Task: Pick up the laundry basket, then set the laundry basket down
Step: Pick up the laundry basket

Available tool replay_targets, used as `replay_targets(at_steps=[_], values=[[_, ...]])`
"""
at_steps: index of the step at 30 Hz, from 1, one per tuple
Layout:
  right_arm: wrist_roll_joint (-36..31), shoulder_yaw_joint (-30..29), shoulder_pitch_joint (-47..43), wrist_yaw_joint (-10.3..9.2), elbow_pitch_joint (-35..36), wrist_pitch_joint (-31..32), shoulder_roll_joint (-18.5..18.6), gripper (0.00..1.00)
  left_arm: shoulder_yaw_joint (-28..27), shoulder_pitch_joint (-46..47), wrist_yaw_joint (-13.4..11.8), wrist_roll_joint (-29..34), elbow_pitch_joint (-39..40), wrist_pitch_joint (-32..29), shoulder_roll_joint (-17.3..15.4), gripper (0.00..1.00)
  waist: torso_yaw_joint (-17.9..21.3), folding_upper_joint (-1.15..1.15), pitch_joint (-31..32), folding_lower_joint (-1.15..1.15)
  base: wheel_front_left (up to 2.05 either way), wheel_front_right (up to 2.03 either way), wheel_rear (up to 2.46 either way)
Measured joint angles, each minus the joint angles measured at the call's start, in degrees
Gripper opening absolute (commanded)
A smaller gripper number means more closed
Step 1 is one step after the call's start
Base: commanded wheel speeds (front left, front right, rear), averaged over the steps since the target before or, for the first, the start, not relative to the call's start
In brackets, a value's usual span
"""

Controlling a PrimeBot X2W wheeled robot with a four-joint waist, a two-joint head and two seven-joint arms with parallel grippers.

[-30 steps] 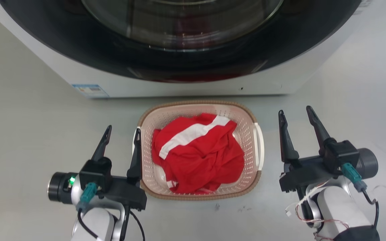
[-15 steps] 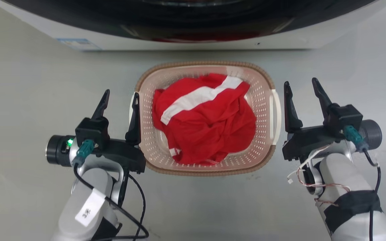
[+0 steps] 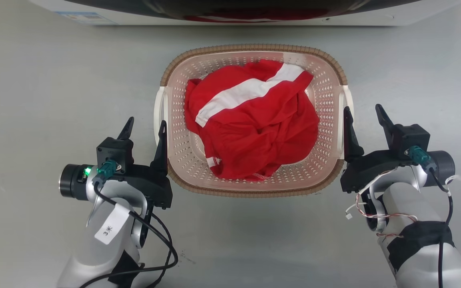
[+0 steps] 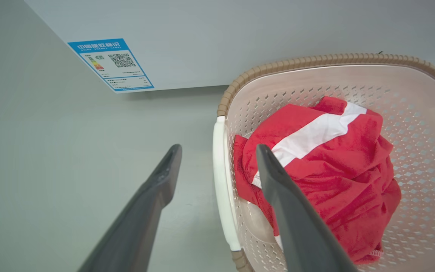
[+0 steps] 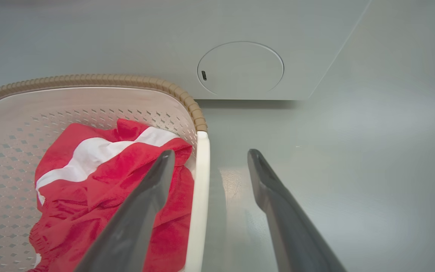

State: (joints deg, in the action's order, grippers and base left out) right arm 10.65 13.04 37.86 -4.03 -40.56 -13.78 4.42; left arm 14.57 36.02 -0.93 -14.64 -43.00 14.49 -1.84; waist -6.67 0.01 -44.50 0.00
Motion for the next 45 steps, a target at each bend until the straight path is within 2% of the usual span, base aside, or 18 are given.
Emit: replay_targets(at_steps=[8, 34, 35, 39, 40, 41, 42, 44, 45], values=[[0.44, 0.51, 2.50, 0.01, -2.80, -0.13, -0.10, 1.00, 1.42, 2.07, 0.91, -1.20, -3.15, 0.00, 0.03, 1.00, -0.19, 0.00, -2.08, 0.00, 0.00, 0.00, 0.00], [2.59, 4.12, 7.73, 0.49, -8.75, -0.52, -0.25, 1.00, 6.72, 9.89, 1.52, -7.08, -12.24, 0.00, 0.23, 1.00, -0.16, -0.01, -8.96, -0.01, 0.00, 0.00, 0.00], [3.01, 4.34, 7.93, 0.49, -8.88, -0.52, -0.25, 0.90, 6.97, 10.16, 1.52, -7.25, -12.38, 0.00, 0.23, 1.00, -0.18, -0.01, -9.04, -0.01, 0.00, 0.00, 0.00], [3.65, 5.54, 8.86, 0.49, -9.32, -0.69, -0.25, 0.64, 8.59, 11.10, 1.53, -9.12, -12.87, 0.00, 0.23, 1.00, -0.23, -0.01, -9.28, -0.01, 0.00, 0.00, 0.00], [3.97, 5.90, 8.94, 0.49, -9.39, -0.69, -0.25, 0.64, 9.09, 11.15, 1.65, -9.51, -13.24, 0.00, 0.24, 0.95, -0.23, -0.01, -9.34, -0.01, 0.00, 0.00, 0.00], [4.14, 6.25, 9.03, 0.49, -9.54, -0.69, -0.25, 0.45, 9.64, 11.17, 2.01, -9.67, -13.59, 0.00, 0.23, 0.79, -0.23, -0.01, -9.39, -0.01, 0.00, 0.00, 0.00], [4.21, 6.59, 9.19, 0.48, -9.66, -0.70, -0.25, 0.43, 10.04, 11.20, 2.01, -10.03, -13.78, 0.00, 0.24, 0.60, -0.22, -0.01, -9.44, 0.00, 0.00, 0.00, 0.00], [4.70, 7.37, 9.73, 0.42, -9.85, -0.75, -0.25, 0.31, 11.04, 11.56, 2.02, -10.67, -13.99, -0.04, 0.22, 0.23, -0.18, -0.01, -9.55, -0.01, 0.00, 0.00, 0.00], [4.97, 7.47, 9.88, 0.08, -9.98, -0.75, -0.20, 0.22, 11.50, 11.74, 1.94, -10.99, -14.04, -0.22, 0.08, 0.00, -0.15, -0.01, -9.60, -0.01, 0.00, 0.00, 0.00]])
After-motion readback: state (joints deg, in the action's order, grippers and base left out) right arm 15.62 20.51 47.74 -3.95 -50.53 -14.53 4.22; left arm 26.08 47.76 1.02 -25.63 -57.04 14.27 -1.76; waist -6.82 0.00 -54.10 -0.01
